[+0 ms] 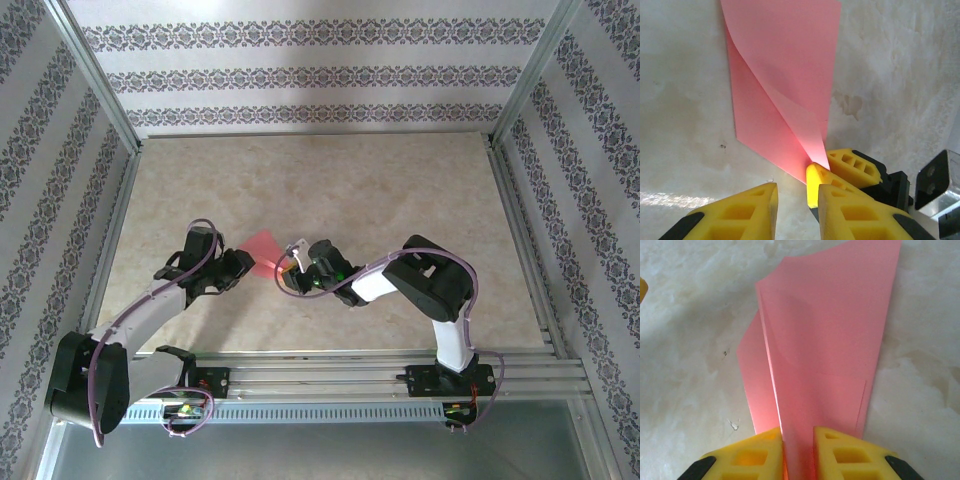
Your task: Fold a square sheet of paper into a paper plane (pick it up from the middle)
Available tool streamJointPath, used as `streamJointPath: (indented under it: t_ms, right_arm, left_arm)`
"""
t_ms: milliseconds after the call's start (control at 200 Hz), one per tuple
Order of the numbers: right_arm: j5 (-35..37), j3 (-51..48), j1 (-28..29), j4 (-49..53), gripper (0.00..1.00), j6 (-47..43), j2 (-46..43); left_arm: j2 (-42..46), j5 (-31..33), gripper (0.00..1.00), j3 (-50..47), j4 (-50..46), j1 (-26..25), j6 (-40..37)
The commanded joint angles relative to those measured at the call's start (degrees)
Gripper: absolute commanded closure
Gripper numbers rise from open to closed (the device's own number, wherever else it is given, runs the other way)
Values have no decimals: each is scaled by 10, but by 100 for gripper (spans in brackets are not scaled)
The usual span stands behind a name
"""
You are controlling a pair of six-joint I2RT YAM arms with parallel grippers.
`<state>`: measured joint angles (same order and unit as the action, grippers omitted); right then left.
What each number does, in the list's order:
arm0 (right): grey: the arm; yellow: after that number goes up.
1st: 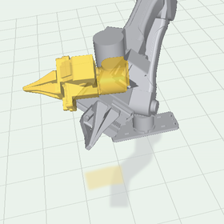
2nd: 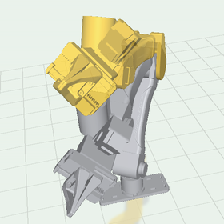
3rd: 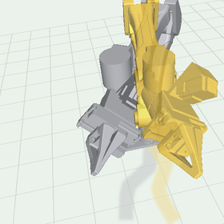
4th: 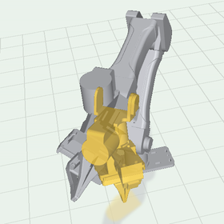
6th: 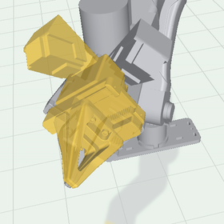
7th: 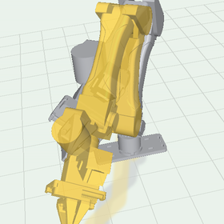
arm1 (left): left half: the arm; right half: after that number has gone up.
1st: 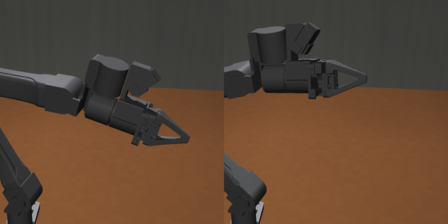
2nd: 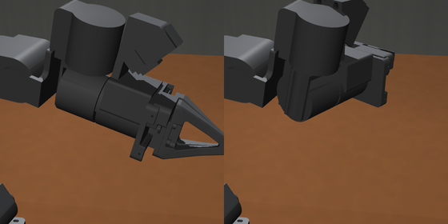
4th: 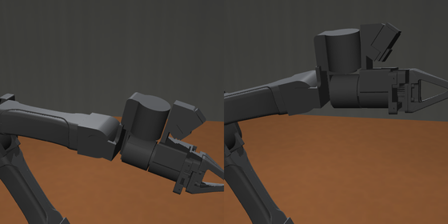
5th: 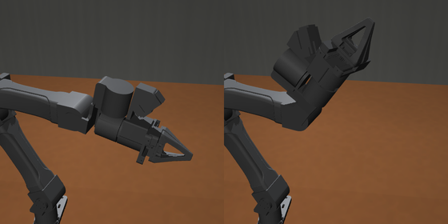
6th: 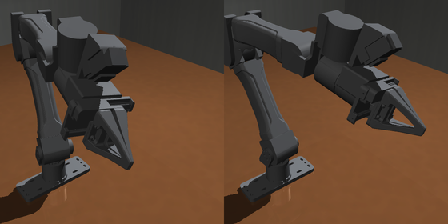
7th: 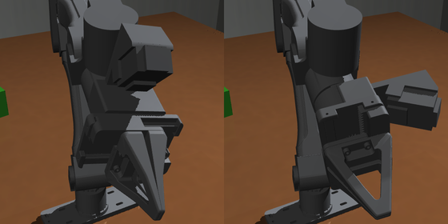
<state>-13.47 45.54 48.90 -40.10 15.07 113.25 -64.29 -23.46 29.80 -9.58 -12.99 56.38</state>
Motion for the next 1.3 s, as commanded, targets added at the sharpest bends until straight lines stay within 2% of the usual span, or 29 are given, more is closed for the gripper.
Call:
streamJointPath:
  t_ms: [0,325,690,1059,1294]
  right_arm:
    - [-27,3,-6,0,77,45,6]
    - [-63,10,-21,1,75,93,1]
    - [-55,8,-24,38,72,60,-7]
    - [-58,8,-25,40,71,61,-8]
    - [-57,16,-25,66,68,36,-14]
  left_arm:
    - [-6,-20,72,-6,36,4,-15]
    - [-84,-28,78,6,54,-13,-15]
    - [-172,-19,89,35,98,-22,-8]
    - [-230,-20,90,53,136,-29,-2]
    - [-254,-17,83,66,131,-32,-2]
